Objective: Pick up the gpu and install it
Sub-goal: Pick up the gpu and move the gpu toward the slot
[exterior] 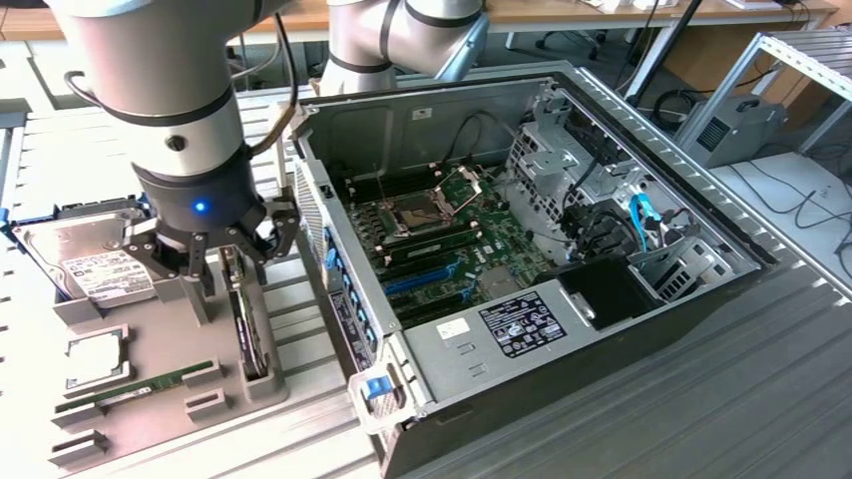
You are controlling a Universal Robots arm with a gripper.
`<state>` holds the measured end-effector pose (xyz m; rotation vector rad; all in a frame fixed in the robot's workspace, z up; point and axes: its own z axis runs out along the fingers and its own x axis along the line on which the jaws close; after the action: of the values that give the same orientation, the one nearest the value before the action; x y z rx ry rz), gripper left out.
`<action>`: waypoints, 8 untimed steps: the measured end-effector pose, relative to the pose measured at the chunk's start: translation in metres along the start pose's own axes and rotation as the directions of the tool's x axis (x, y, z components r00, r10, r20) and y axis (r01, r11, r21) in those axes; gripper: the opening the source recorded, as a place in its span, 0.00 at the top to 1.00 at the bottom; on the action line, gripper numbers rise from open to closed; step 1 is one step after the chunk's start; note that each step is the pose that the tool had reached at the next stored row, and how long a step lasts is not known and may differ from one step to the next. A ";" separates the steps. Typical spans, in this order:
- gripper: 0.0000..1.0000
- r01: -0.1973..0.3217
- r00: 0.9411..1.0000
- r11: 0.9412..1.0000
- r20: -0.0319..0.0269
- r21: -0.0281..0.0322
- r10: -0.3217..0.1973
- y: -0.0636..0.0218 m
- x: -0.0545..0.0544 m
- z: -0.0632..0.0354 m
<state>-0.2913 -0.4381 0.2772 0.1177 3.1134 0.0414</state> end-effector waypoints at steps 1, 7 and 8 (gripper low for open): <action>0.45 0.000 1.000 1.000 0.000 0.000 0.000 -0.0001 0.000 0.0003; 0.45 0.000 1.000 1.000 0.000 0.000 0.000 -0.0002 0.001 0.0043; 0.45 0.000 1.000 1.000 0.000 0.000 0.000 -0.0003 0.002 0.0049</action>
<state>-0.2927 -0.4381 0.2722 0.1177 3.1134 0.0413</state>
